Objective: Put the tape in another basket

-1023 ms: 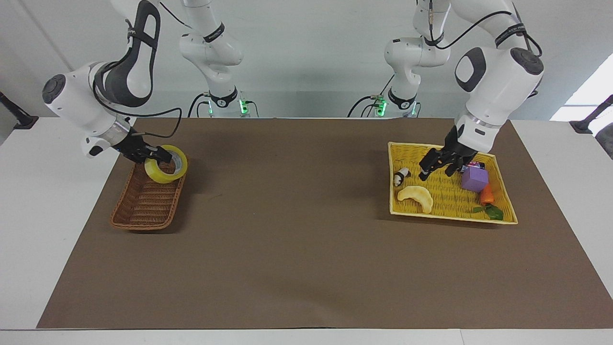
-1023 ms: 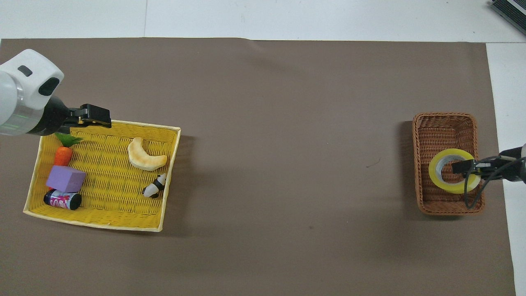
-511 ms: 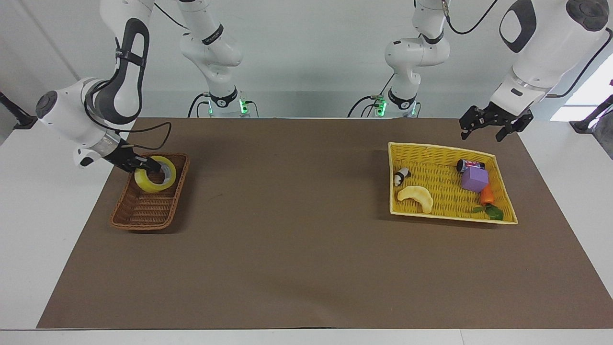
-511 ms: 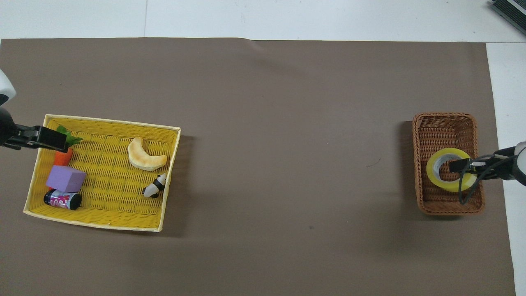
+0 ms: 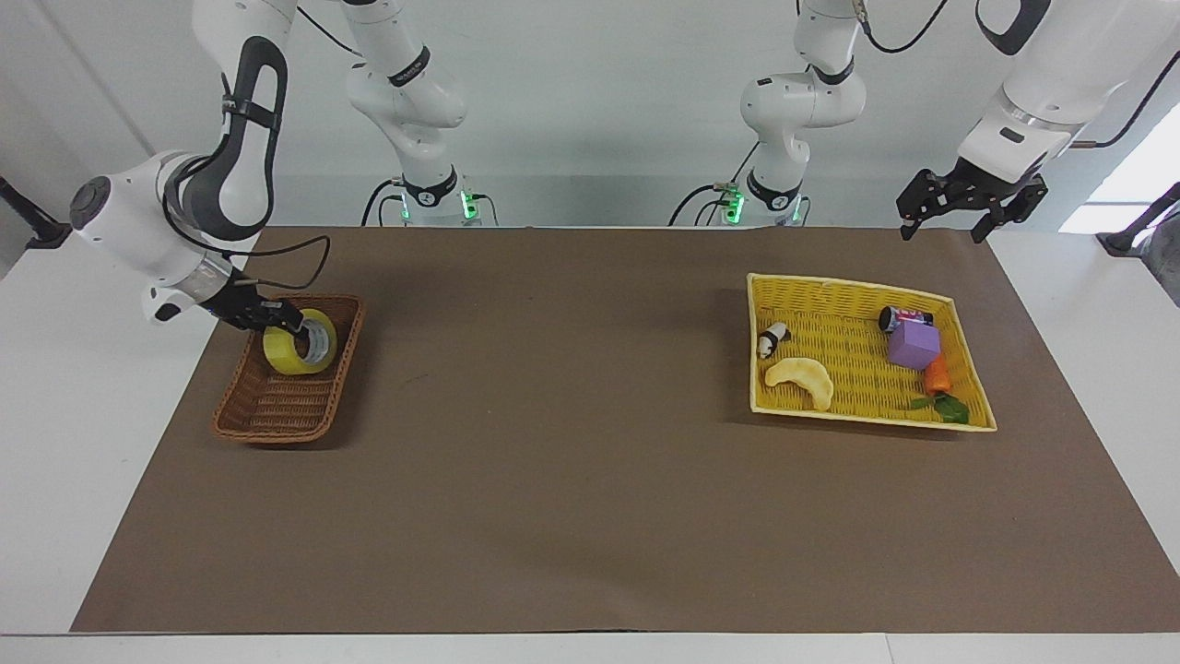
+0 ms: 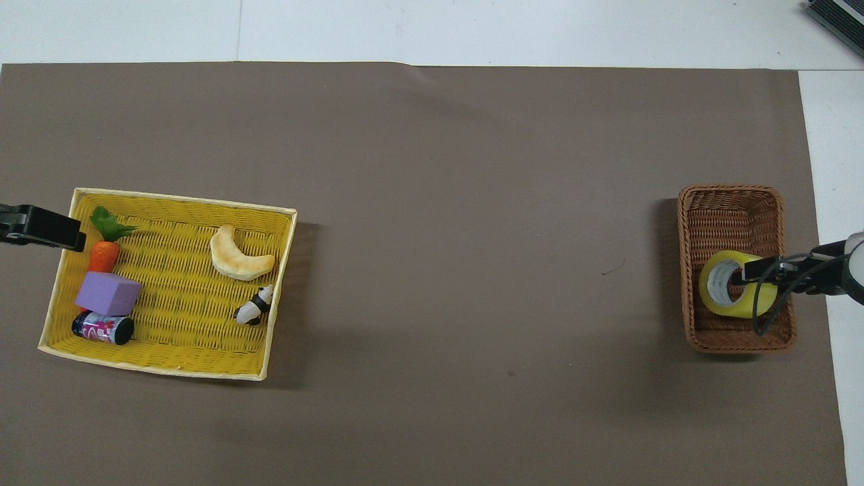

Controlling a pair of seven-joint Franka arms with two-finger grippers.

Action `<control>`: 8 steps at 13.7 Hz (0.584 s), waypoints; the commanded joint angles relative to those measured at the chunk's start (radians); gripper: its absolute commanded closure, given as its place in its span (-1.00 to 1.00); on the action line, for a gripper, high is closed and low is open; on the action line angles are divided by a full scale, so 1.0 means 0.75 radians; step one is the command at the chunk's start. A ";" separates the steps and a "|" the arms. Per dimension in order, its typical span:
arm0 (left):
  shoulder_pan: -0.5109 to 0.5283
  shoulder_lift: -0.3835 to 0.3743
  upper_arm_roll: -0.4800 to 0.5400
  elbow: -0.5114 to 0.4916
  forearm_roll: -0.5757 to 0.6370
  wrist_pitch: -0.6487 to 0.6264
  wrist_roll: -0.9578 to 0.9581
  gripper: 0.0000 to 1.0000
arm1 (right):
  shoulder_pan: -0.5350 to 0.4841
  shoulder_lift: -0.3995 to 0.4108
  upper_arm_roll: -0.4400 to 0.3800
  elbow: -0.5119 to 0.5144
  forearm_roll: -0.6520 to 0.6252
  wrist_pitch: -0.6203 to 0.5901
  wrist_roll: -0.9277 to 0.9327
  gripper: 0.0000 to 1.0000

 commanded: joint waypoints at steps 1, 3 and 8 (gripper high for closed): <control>-0.005 -0.008 -0.008 0.010 0.006 0.022 0.007 -1.00 | -0.021 -0.008 0.015 0.001 0.024 -0.011 -0.004 -1.00; 0.011 -0.008 -0.002 0.007 -0.036 0.050 0.005 -1.00 | -0.023 0.006 0.015 0.042 0.024 -0.044 -0.012 -1.00; 0.015 -0.010 0.006 0.005 -0.069 0.050 0.009 -1.00 | 0.061 0.016 0.025 0.201 -0.006 -0.103 -0.016 -1.00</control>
